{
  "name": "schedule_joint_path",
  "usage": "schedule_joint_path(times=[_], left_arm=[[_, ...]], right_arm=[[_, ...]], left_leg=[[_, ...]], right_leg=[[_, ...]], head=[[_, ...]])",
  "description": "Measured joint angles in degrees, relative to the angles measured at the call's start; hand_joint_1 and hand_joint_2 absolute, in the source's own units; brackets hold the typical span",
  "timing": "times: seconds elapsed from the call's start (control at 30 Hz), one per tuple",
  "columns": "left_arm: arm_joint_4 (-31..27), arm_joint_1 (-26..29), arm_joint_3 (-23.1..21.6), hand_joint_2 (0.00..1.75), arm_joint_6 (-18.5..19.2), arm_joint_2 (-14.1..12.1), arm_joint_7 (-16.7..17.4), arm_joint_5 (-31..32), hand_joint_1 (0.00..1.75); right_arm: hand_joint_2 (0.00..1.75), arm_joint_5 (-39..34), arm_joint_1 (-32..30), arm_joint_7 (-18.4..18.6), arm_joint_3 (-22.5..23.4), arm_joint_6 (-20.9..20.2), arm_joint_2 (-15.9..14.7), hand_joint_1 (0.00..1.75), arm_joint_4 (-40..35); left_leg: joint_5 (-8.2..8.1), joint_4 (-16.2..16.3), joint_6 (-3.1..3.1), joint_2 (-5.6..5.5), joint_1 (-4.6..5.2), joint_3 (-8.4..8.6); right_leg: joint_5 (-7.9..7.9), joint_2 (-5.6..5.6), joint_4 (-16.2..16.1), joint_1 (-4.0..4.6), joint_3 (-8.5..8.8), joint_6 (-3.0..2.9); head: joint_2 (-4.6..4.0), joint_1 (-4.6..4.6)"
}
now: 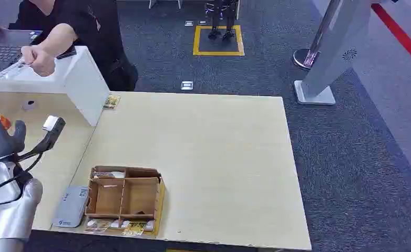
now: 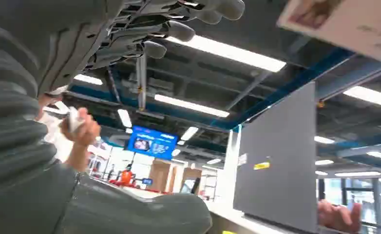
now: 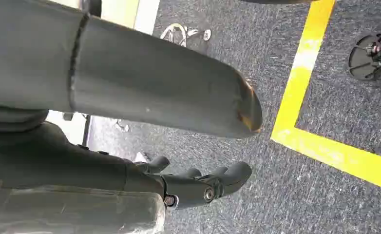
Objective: Pass the card to the sensor for recognition and then transmit it.
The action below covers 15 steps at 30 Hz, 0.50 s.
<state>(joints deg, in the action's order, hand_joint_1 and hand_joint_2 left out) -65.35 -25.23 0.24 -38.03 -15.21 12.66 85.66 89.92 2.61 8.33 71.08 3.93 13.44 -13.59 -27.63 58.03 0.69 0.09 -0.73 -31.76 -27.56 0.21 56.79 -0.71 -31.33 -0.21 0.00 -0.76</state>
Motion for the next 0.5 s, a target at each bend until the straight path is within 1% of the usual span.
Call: schedule_joint_path(times=[0.3, 0.5], left_arm=[[3.7, -4.2, -2.2, 1.75, 0.0, 0.1, 0.0, 2.1, 0.00], [6.9, -8.1, -4.7, 1.75, 0.0, 1.1, 0.1, 4.1, 0.00]], right_arm=[[0.00, 0.0, 0.0, -0.1, -1.4, -0.1, -0.6, 0.00, 0.6], [0.00, 0.0, 0.1, -0.1, -2.4, -0.3, -0.9, 0.00, 0.9]], left_leg=[[0.01, 0.0, 0.01, 0.00, 0.00, -0.01], [0.03, 0.0, -0.01, 0.01, 0.00, -0.03]], right_leg=[[0.03, 0.00, 0.0, 0.00, -0.06, -0.03], [0.08, 0.01, 0.0, 0.00, -0.05, 0.00]], head=[[0.00, 0.00], [0.00, 0.00]])
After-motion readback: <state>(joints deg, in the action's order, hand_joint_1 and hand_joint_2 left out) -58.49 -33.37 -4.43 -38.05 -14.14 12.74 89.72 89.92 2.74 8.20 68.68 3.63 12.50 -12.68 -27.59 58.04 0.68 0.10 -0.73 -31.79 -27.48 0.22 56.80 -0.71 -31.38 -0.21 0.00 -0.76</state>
